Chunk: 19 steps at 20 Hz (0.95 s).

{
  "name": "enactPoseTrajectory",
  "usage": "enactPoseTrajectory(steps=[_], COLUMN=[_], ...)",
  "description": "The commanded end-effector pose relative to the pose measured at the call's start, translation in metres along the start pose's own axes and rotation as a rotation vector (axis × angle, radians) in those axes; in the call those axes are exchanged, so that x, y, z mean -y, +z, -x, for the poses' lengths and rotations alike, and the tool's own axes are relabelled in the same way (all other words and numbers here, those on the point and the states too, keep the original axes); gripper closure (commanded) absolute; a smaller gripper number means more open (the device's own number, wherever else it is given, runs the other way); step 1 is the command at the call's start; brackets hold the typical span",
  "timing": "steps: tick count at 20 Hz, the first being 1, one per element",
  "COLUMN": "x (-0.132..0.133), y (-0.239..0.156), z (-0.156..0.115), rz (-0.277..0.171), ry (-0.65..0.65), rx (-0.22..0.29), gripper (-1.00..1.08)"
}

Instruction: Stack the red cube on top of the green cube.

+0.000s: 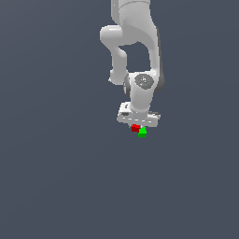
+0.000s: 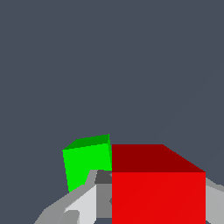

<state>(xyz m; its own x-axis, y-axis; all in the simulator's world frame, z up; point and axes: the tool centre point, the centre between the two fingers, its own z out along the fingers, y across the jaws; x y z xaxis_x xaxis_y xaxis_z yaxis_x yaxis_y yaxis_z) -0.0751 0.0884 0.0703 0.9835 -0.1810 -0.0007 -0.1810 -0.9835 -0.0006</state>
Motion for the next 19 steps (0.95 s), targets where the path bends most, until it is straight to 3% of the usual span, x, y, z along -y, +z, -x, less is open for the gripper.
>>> enactPoseTrajectory(steps=[1, 9, 10, 19], x=[0.016, 0.039, 0.039, 0.039], y=[0.003, 0.007, 0.007, 0.007], z=[0.002, 0.004, 0.004, 0.004], rz=[0.0, 0.0, 0.0, 0.0], ry=[0.002, 0.002, 0.002, 0.002], rx=[-0.001, -0.001, -0.001, -0.001], gripper=[1.08, 1.08, -0.92, -0.92])
